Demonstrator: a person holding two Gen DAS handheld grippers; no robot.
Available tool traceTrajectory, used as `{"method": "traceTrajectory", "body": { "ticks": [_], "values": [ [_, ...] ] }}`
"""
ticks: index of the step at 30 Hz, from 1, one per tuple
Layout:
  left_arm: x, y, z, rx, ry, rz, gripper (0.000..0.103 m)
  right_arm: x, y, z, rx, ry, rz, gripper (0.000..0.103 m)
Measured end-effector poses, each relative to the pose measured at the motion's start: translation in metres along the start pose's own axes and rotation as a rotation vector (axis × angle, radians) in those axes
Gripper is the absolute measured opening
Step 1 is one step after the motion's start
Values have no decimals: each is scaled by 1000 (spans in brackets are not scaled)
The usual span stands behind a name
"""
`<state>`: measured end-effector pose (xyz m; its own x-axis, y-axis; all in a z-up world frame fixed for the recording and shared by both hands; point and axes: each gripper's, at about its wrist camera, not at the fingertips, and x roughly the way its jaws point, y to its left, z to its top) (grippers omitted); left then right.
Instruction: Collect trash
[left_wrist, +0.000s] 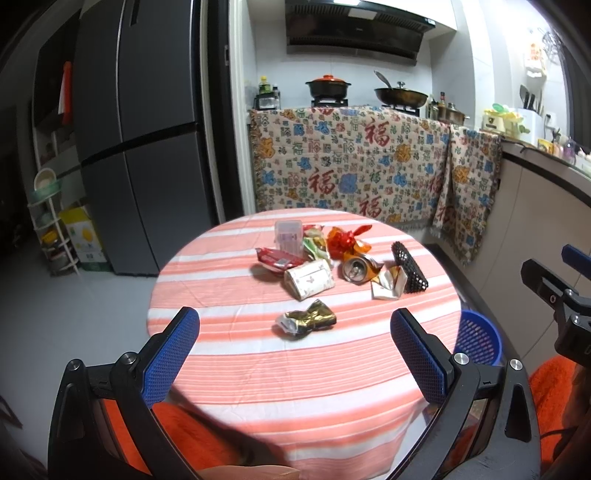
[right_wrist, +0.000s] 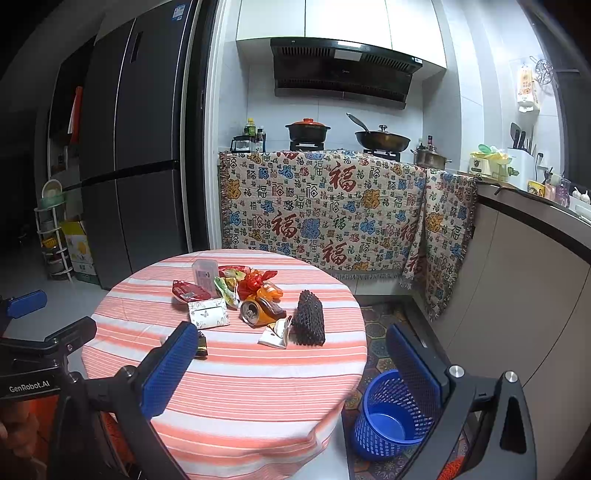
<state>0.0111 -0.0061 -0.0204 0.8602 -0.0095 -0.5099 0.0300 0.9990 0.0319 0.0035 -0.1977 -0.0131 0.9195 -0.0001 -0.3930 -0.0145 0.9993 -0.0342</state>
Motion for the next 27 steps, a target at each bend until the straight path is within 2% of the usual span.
{"method": "traceTrajectory", "body": {
  "ticks": [27],
  "values": [
    [4, -7, -11, 0, 12, -6, 103, 2, -5, -4, 2, 7, 1, 103]
  ]
}}
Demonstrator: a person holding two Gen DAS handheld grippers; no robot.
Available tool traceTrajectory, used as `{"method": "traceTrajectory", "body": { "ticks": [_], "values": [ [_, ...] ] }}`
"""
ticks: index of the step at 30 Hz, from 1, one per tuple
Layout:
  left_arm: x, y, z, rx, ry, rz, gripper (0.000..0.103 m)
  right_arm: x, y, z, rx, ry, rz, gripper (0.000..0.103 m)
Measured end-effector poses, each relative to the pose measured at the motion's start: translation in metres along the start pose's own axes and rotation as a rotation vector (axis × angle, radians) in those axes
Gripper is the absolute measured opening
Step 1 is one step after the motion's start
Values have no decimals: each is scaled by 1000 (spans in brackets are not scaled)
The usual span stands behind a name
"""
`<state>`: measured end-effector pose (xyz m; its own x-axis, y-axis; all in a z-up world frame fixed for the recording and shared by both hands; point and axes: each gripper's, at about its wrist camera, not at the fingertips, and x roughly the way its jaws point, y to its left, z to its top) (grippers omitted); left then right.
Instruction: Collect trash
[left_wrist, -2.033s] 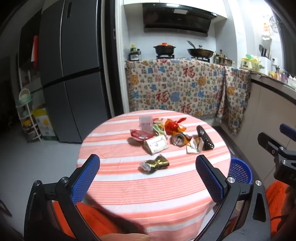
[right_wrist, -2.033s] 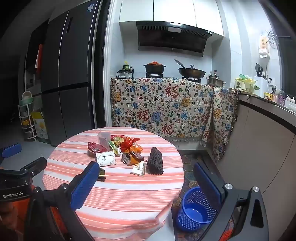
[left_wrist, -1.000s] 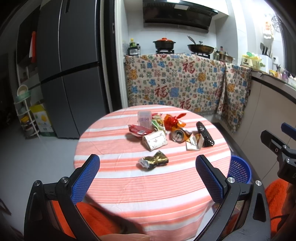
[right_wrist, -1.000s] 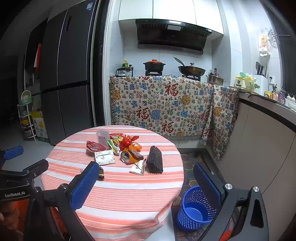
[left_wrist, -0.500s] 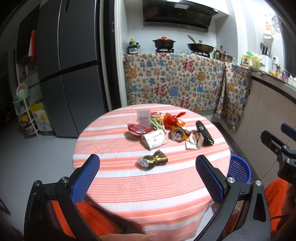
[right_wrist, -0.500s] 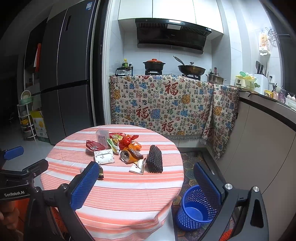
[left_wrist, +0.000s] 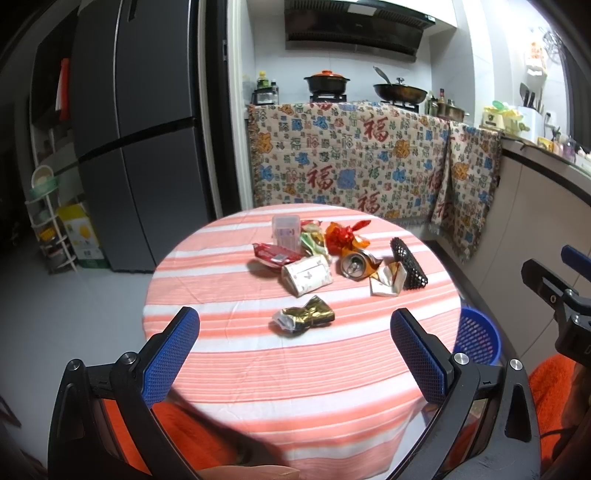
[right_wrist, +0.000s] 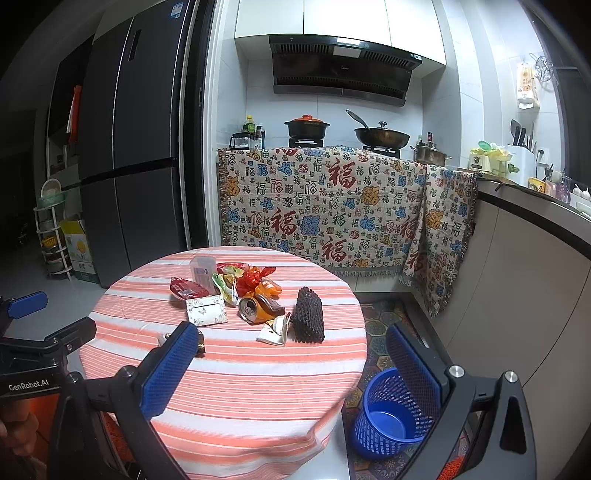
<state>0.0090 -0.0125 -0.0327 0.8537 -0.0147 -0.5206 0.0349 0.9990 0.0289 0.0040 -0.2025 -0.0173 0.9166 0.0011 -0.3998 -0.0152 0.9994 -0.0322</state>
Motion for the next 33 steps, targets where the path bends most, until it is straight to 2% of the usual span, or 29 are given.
{"method": "traceTrajectory", "body": {
  "ticks": [33],
  "values": [
    [1, 0, 1, 0, 10, -4, 103, 2, -7, -5, 0, 8, 1, 103]
  ]
}}
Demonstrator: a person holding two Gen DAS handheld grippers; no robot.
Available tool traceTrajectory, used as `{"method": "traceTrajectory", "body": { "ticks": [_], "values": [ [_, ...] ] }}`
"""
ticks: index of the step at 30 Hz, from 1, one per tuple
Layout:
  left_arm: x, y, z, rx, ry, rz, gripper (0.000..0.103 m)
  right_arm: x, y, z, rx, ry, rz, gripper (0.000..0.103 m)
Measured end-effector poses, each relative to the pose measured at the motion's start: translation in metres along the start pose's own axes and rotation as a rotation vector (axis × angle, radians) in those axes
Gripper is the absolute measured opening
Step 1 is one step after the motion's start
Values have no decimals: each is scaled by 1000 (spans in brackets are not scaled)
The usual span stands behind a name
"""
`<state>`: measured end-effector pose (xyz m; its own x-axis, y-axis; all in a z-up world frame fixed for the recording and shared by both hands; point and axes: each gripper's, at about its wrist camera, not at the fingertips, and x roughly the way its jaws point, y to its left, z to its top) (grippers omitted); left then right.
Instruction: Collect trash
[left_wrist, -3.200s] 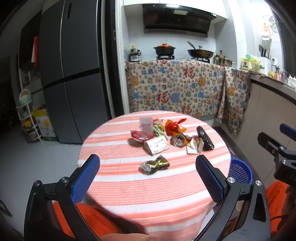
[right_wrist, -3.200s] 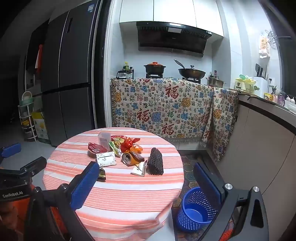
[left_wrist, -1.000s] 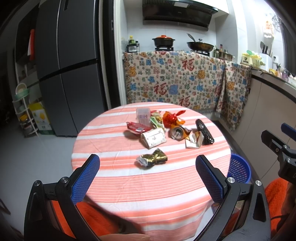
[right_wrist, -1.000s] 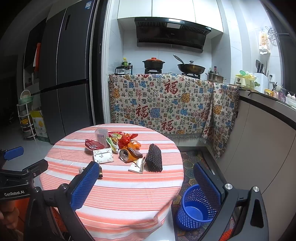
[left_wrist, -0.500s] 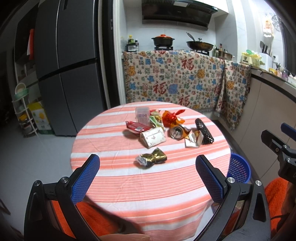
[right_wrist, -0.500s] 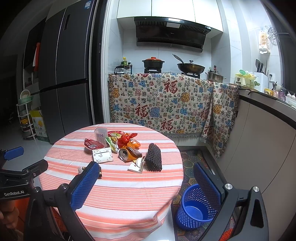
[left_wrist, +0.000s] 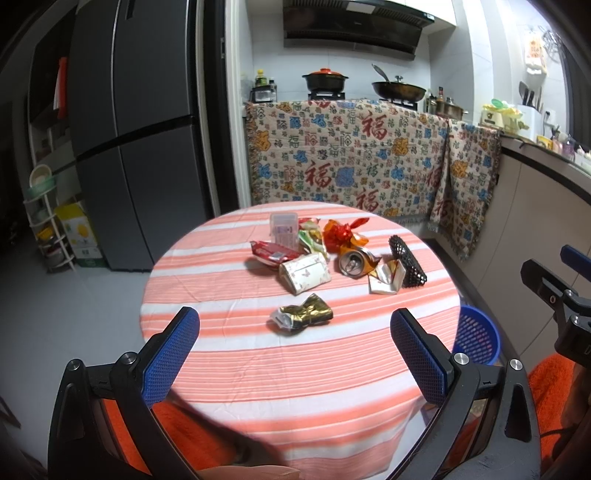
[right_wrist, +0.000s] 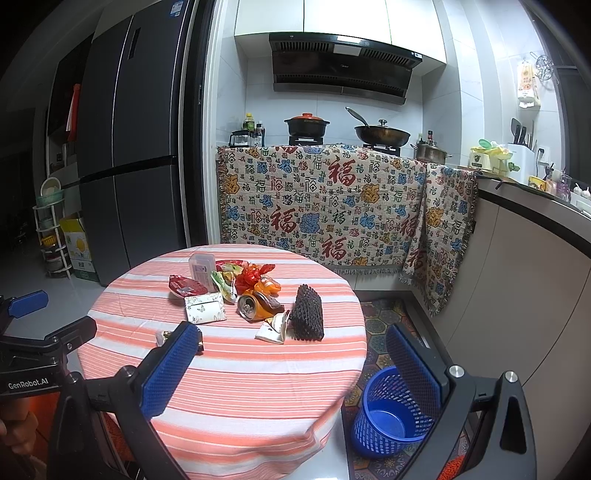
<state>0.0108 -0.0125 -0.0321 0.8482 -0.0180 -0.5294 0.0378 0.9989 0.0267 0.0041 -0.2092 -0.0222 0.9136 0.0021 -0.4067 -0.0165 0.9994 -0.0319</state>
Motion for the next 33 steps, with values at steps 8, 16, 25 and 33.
{"method": "traceTrajectory", "body": {
  "ticks": [8, 16, 25, 33],
  "values": [
    [1, 0, 1, 1, 2, -1, 103, 0, 2, 1, 0, 2, 0, 103],
    [1, 0, 1, 2, 3, -1, 103, 0, 3, 1, -1, 2, 0, 103],
    [3, 1, -3, -3, 11, -2, 103, 0, 3, 0, -2, 3, 0, 103],
    [27, 21, -4, 32, 40, -32, 103, 2, 1, -1, -1, 10, -2, 103]
  ]
}}
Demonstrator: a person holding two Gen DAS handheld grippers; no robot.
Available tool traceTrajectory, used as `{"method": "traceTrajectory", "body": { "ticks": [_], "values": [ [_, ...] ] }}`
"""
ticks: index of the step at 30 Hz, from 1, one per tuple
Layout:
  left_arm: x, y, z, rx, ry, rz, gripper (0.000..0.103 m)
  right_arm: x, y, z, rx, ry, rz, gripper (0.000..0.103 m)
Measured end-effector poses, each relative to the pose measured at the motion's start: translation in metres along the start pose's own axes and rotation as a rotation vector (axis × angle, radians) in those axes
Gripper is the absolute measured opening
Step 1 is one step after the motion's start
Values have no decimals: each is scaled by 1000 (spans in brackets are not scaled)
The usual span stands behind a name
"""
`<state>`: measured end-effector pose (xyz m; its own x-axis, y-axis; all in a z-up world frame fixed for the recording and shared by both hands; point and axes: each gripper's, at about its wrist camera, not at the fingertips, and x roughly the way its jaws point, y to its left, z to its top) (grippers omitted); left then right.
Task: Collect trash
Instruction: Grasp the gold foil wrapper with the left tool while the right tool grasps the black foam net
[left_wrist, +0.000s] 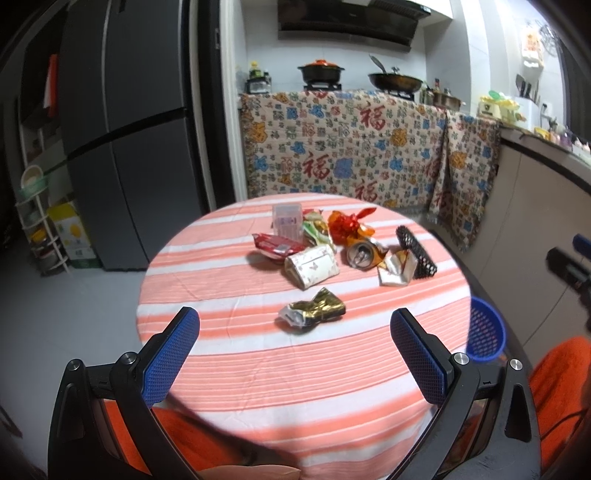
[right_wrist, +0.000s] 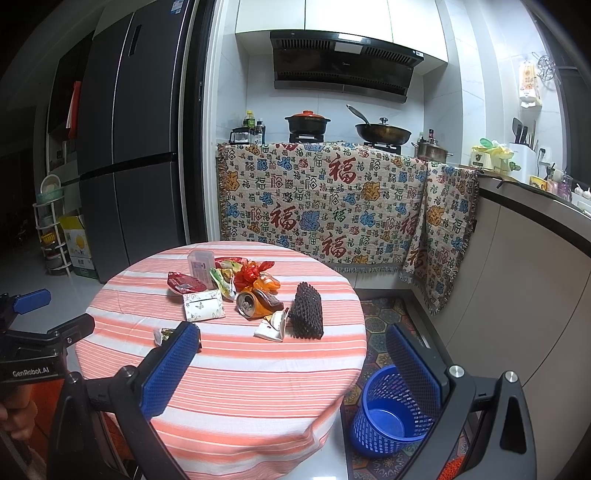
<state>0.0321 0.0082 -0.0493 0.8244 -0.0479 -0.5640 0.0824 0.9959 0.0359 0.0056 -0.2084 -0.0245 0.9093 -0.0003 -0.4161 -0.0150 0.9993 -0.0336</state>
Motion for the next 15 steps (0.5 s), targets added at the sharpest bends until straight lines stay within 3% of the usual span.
{"method": "traceTrajectory", "body": {
  "ticks": [7, 9, 15],
  "values": [
    [52, 6, 0, 135, 105, -89, 103, 11, -7, -3, 12, 23, -7, 103],
    [74, 2, 1, 182, 160, -135, 103, 16, -10, -5, 19, 33, -7, 103],
    [124, -17, 1, 309, 221, -193, 102, 40, -20, -13, 31, 77, -15, 103]
  ]
}}
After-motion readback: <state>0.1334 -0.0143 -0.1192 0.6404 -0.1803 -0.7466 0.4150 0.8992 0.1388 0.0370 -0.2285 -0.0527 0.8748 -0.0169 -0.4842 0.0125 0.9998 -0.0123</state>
